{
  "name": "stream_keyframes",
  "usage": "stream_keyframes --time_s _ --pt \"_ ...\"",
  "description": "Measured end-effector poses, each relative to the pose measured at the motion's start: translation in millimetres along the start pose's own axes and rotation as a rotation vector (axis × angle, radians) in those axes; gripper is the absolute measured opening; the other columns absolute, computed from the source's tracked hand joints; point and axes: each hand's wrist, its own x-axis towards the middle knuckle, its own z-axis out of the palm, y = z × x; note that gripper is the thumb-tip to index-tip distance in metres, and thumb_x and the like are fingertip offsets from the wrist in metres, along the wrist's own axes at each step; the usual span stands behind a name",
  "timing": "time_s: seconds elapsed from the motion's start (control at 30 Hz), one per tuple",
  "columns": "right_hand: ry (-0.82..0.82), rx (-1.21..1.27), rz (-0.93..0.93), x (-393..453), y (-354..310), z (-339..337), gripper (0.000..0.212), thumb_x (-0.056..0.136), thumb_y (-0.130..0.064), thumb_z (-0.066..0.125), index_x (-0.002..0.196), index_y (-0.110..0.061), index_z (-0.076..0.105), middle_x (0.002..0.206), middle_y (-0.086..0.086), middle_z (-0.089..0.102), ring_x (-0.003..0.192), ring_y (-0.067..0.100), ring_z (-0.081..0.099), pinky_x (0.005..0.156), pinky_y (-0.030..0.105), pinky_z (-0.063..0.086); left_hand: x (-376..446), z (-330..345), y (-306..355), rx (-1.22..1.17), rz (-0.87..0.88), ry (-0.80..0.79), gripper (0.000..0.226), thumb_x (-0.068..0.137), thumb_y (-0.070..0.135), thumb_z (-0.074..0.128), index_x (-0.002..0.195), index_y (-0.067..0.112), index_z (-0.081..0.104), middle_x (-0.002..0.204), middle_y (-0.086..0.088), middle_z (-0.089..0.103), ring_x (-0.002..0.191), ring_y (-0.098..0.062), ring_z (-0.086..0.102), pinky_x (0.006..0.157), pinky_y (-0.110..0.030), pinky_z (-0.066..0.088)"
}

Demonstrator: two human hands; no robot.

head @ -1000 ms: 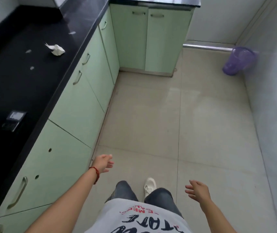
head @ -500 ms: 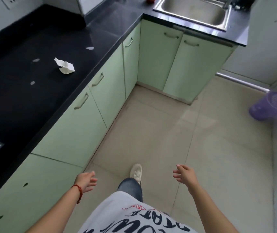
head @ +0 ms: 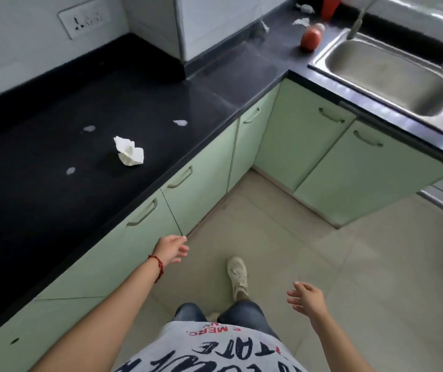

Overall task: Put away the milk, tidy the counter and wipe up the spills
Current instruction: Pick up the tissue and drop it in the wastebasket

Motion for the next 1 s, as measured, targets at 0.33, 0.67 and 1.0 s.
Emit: stream_keyframes --time_s 0.33,0.67,1.0 --pt "-0.338 -0.359 -0.260 86 -204 89 0.013 0.091 -0.011 0.049 0.097 -0.004 0.059 0.069 0.009 0.062 0.058 0.022 0.056 0.054 0.026 0.039 18 -28 17 -0.156 -0.085 0.340 0.025 0.091 0.020 0.051 0.104 0.002 0.062 0.072 0.002 0.063 0.067 -0.016 0.059 0.061 -0.025 0.045" --pt "-0.735 -0.520 -0.648 12 -326 246 0.012 0.091 -0.012 0.050 0.096 -0.015 0.060 0.074 0.000 0.065 0.059 0.009 0.064 0.061 0.026 0.046 -11 -69 30 0.214 0.261 0.943 0.045 0.081 0.038 0.041 0.100 0.006 0.066 0.099 -0.009 0.068 0.092 -0.026 0.064 0.076 -0.035 0.052" --pt "-0.573 -0.866 -1.075 -47 -348 356 0.038 0.088 -0.029 0.055 0.123 -0.017 0.051 0.115 0.005 0.057 0.092 0.015 0.054 0.073 0.026 0.039 39 -117 28 0.624 0.077 0.830 0.052 0.085 0.039 0.035 0.121 0.009 0.058 0.132 -0.016 0.056 0.123 -0.036 0.052 0.096 -0.053 0.044"
